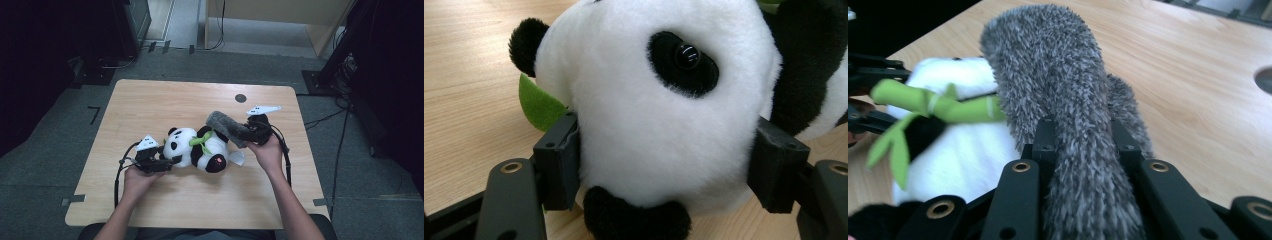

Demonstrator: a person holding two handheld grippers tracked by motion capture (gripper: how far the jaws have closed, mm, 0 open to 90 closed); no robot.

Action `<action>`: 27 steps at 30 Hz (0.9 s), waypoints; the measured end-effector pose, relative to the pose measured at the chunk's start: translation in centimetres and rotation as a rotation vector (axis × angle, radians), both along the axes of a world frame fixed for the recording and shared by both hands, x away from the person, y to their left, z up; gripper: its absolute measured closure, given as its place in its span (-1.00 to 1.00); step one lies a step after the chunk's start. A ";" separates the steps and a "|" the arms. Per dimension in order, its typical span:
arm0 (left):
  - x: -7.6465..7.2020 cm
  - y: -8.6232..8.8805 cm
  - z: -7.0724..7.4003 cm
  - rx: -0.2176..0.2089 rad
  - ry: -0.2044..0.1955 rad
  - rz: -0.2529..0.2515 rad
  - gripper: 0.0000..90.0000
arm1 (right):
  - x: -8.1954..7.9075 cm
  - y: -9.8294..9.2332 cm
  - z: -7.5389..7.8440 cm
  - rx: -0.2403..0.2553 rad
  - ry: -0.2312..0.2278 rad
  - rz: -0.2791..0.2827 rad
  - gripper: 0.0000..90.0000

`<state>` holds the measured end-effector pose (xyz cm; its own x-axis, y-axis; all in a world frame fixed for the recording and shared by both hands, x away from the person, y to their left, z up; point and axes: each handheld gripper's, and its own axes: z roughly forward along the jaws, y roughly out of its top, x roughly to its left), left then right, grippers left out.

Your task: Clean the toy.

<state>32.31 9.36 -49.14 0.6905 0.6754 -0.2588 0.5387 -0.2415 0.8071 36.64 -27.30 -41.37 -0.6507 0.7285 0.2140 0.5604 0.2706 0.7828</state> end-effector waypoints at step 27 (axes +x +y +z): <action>0.0 0.0 0.1 -0.007 -0.001 0.004 -0.41 | -2.5 0.9 3.2 0.083 -0.079 0.061 0.62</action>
